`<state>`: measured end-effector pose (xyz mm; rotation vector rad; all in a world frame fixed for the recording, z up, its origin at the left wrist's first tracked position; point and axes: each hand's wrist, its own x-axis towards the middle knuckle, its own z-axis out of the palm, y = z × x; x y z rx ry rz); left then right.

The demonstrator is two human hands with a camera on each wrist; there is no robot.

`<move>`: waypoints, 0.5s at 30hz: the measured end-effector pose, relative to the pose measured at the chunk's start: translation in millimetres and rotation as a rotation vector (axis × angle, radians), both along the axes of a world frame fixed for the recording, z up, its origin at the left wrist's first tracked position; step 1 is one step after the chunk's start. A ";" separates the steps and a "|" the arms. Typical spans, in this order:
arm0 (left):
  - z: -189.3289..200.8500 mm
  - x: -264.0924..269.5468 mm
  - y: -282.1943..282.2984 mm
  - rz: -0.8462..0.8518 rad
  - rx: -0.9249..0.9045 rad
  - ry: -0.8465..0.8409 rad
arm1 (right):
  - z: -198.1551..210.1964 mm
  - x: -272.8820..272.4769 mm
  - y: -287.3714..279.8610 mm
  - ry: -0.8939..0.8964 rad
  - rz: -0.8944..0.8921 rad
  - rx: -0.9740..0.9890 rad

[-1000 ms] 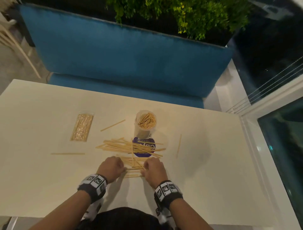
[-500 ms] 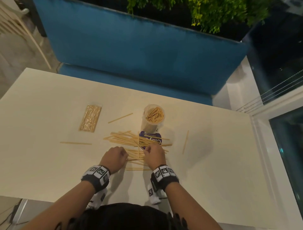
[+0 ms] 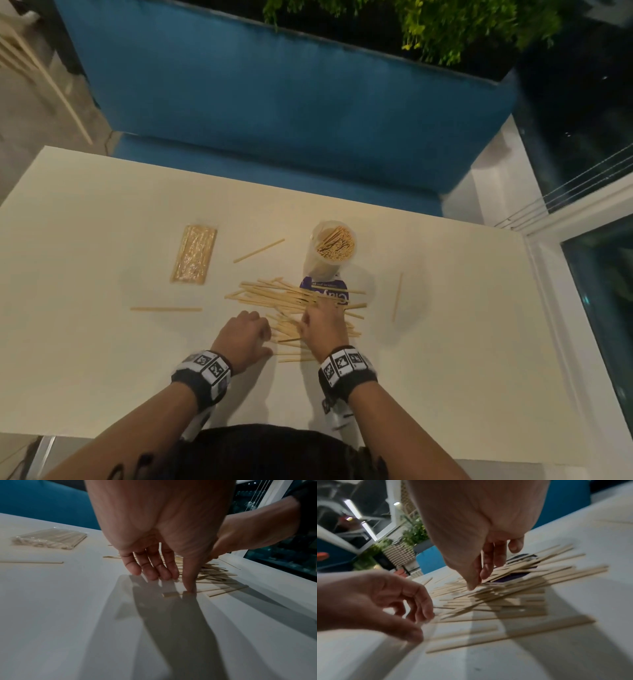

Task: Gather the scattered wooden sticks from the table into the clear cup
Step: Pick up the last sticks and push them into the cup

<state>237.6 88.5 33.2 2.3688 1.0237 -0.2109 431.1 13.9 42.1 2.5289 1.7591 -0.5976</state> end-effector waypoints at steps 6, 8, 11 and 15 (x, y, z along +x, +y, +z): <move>-1.4 -9.7 6.5 0.035 -0.013 -0.051 | 13.1 15.8 14.4 0.056 0.028 0.167; -1.2 -10.3 7.0 0.039 -0.017 -0.055 | 17.1 14.9 26.3 0.126 0.107 0.065; -1.8 -8.3 7.8 0.060 -0.042 -0.060 | 17.5 9.2 30.9 0.024 0.295 -0.086; -3.2 -8.1 8.6 0.094 -0.051 -0.076 | 0.1 -0.1 18.3 -0.022 0.364 -0.079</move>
